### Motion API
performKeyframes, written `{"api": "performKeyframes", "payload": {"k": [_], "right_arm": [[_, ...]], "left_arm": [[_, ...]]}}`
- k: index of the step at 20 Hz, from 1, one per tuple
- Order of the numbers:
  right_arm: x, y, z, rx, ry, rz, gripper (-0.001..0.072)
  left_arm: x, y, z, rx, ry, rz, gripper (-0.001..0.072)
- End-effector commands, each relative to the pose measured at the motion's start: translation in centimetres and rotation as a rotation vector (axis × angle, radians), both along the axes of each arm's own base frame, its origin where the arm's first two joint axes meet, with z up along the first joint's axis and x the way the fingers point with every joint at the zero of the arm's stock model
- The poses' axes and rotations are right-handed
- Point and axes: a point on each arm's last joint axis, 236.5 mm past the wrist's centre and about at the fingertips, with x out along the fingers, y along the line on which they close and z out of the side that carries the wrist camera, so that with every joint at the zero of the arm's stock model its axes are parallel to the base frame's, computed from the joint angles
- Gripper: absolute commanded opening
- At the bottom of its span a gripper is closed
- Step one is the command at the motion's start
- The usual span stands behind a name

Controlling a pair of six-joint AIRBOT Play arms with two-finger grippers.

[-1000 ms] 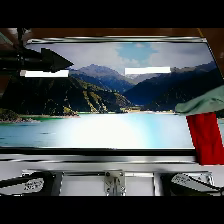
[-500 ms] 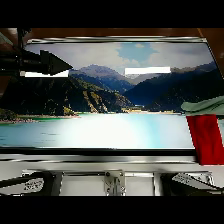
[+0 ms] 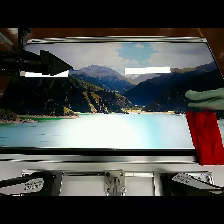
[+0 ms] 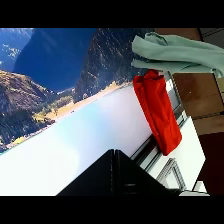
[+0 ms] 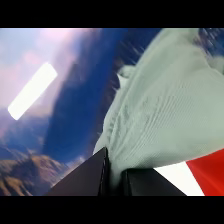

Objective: Fold the shirts.

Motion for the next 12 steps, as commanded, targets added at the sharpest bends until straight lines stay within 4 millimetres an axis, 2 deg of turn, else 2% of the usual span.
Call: {"api": "performKeyframes", "payload": {"k": [1, 2, 6, 9, 12], "right_arm": [[-6.4, -1.2, -3.6, -0.021, 0.271, -0.019, 0.0068], [-7.4, -1.8, -3.7, -0.042, 0.302, -0.044, 0.0068], [-13.6, -3.6, -5.9, -0.086, 0.572, -0.137, 0.0068], [-16.8, -2.5, -8.7, -0.014, 0.729, -0.163, 0.0068], [-18.7, 0.3, -13.1, 0.101, 0.822, -0.135, 0.0068]], "left_arm": [[0.1, 0.0, -0.1, 0.000, 0.002, 0.002, 0.0036], [0.1, 0.0, -0.1, 0.000, 0.003, 0.000, 0.0037], [-0.1, 0.0, -0.2, 0.001, 0.007, -0.007, 0.0036], [-0.7, -0.1, -0.3, 0.005, 0.018, -0.029, 0.0036], [-0.7, -0.1, -0.3, 0.006, 0.018, -0.030, 0.0036]]}}
